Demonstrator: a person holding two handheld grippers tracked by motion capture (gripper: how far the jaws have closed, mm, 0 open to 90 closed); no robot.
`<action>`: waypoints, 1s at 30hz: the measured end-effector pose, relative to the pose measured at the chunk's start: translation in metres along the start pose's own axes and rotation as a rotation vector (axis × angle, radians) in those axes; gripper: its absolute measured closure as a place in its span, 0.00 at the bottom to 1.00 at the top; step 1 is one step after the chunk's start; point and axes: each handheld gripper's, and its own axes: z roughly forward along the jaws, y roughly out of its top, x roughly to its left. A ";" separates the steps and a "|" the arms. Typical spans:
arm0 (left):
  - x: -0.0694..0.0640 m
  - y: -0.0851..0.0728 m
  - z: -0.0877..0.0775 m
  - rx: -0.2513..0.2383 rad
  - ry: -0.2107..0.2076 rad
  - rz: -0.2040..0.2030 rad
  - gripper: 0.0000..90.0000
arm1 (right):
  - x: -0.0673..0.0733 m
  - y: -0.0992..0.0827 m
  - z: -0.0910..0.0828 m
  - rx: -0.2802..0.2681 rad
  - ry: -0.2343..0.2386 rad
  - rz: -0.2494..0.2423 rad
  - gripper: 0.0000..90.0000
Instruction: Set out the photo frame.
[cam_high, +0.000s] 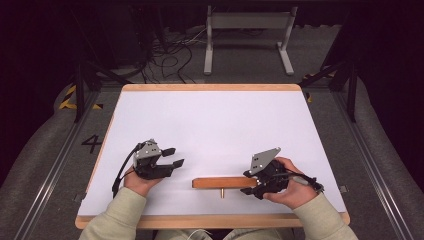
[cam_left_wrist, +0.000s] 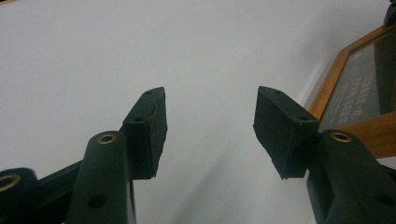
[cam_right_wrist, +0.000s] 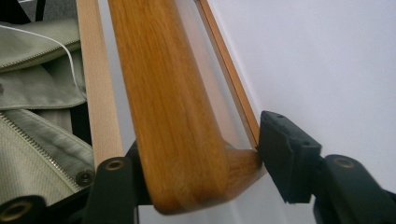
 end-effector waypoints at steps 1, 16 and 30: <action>0.000 0.000 0.000 -0.002 0.000 -0.001 0.49 | 0.000 0.000 -0.001 -0.002 -0.002 0.008 0.46; 0.001 0.001 -0.003 -0.005 0.012 -0.004 0.49 | -0.007 -0.035 -0.010 0.052 -0.001 0.145 0.76; 0.001 0.000 -0.002 0.004 0.009 -0.004 0.49 | 0.000 -0.043 0.008 0.029 0.072 0.151 1.00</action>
